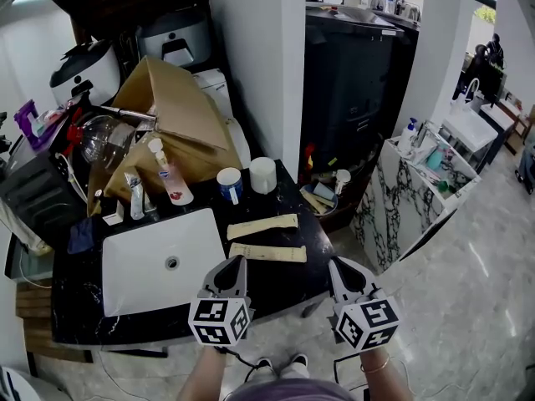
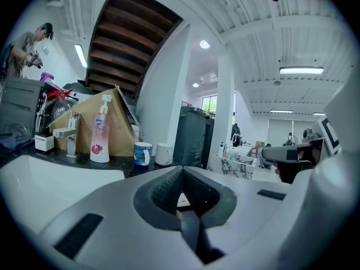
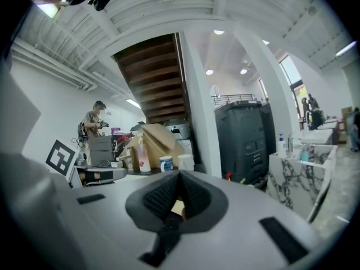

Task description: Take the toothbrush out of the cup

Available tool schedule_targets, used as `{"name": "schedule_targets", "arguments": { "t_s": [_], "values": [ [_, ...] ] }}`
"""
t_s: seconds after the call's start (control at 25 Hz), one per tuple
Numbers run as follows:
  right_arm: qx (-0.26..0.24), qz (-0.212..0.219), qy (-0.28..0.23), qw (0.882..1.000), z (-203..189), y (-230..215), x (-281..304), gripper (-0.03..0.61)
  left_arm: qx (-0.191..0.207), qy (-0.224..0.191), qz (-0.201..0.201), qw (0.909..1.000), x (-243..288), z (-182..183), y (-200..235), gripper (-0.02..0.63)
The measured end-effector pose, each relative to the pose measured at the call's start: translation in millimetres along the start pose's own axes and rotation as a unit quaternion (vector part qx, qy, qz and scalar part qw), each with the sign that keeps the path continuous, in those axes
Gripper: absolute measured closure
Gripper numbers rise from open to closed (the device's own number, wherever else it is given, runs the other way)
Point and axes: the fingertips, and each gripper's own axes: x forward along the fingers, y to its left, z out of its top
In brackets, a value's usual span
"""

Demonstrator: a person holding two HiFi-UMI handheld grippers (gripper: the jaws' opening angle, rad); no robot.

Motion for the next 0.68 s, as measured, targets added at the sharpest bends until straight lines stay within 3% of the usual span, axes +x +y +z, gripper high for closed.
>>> {"name": "schedule_targets", "arguments": {
  "t_s": [0.2, 0.68],
  "values": [
    [-0.006, 0.0, 0.002, 1.0, -1, -3, -1, 0.577, -0.011, 0.008, -0.01, 0.9999, 1, -4, -5, 0.614],
    [-0.014, 0.006, 0.001, 1.0, 0, -14, -3, 0.577, 0.012, 0.017, -0.001, 0.9998, 5, -5, -13, 0.614]
  ]
}}
